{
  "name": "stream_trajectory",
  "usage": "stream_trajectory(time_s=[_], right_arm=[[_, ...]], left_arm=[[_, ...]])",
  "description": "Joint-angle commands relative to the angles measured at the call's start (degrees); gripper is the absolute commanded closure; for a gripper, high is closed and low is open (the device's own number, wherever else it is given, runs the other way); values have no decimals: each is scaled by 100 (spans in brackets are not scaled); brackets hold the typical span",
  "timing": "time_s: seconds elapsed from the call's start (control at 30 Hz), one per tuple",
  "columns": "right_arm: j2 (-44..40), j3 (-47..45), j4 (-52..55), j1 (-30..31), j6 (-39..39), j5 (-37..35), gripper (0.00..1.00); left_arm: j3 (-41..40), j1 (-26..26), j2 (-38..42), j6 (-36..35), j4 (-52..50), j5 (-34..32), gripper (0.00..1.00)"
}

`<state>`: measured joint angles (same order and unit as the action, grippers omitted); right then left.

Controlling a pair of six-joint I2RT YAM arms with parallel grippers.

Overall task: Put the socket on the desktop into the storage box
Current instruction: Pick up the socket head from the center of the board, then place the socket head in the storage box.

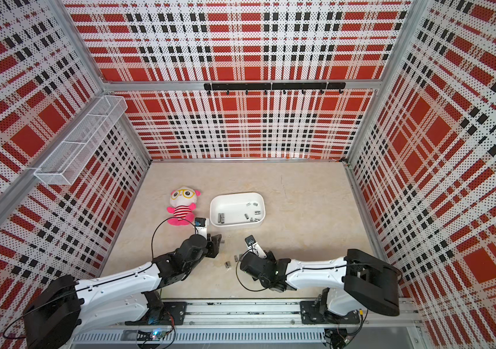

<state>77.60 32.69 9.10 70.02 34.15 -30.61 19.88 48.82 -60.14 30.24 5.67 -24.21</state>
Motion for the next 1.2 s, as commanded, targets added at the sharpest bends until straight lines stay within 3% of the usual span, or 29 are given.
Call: stream_trajectory(time_s=[0.0, 0.23, 0.47, 0.9, 1.1, 1.17], right_arm=[[-486, -10, 42, -192, -20, -194, 100], [-775, 627, 15, -1524, -459, 969, 100], [144, 1773, 113, -2209, -662, 1350, 100], [2654, 4020, 761, -2574, -813, 1658, 99], [3370, 4756, 1132, -2590, -752, 1601, 90], [3466, 4860, 1209, -2590, -753, 1499, 82]], left_arm=[[-114, -4, 276, 46, 116, -123, 47], [-321, 1, 687, 231, 287, -32, 47], [-292, 31, 634, 296, 303, 55, 47], [-303, 110, 608, 377, 329, 29, 47], [-277, 158, 678, 369, 306, 174, 47], [-317, 171, 715, 353, 331, 116, 47]])
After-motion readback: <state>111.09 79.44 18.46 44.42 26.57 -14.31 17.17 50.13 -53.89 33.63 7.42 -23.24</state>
